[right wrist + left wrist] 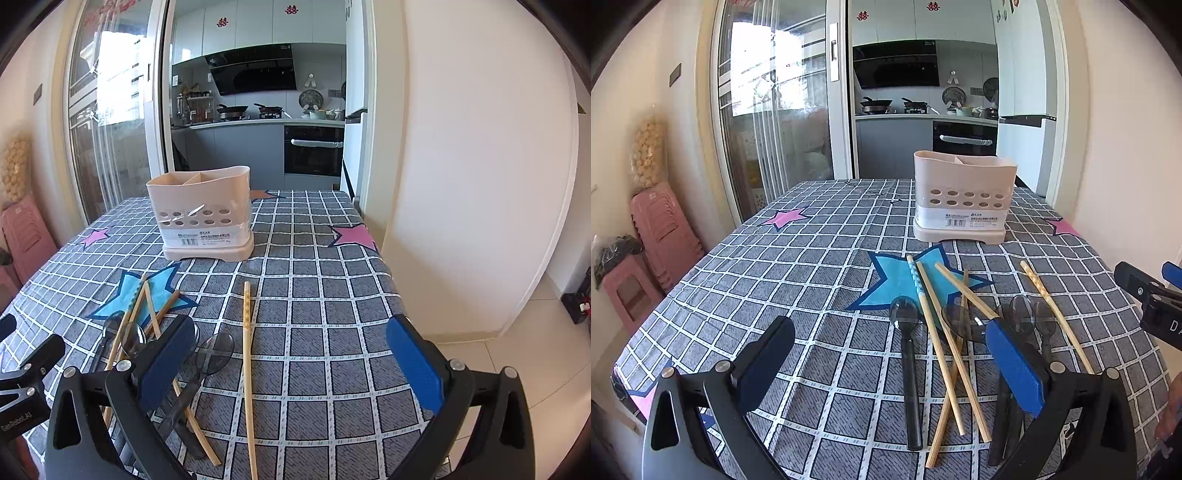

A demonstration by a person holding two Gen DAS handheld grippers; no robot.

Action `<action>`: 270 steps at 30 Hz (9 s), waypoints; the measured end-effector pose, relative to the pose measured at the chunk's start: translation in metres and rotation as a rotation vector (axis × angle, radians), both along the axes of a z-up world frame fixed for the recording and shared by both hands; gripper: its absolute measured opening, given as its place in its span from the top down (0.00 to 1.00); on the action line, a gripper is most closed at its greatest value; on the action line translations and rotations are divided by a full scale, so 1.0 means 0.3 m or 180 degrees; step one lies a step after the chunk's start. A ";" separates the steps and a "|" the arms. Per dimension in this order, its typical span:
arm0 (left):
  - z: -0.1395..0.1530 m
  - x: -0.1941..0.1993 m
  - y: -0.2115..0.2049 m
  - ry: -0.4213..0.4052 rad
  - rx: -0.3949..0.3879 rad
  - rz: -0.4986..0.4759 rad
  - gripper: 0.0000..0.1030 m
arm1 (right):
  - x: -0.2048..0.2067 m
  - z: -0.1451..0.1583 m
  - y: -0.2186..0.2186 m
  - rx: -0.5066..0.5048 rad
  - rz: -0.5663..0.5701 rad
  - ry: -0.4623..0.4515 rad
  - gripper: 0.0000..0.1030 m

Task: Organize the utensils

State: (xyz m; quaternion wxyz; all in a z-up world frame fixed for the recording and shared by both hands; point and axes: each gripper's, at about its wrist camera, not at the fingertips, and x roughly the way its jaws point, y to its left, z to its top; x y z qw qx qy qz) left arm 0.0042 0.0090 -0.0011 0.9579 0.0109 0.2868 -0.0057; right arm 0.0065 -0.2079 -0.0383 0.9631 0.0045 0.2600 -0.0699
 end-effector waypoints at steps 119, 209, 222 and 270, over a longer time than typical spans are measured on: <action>0.015 -0.008 -0.020 -0.0144 0.0034 -0.0039 0.00 | -0.020 0.024 0.019 -0.0045 0.0045 -0.0203 0.00; 0.298 0.550 -0.029 0.0544 -0.0554 -0.0676 0.60 | 0.590 0.309 -0.115 0.0979 0.1434 0.1024 0.92; 0.477 1.012 -0.046 -0.0169 -0.0872 -0.0457 0.60 | 0.979 0.531 -0.031 0.1036 0.1279 -0.0056 0.92; 0.217 0.883 -0.096 -0.0135 -0.0332 -0.0271 0.58 | 0.946 0.274 0.025 0.0651 0.1427 0.0169 0.41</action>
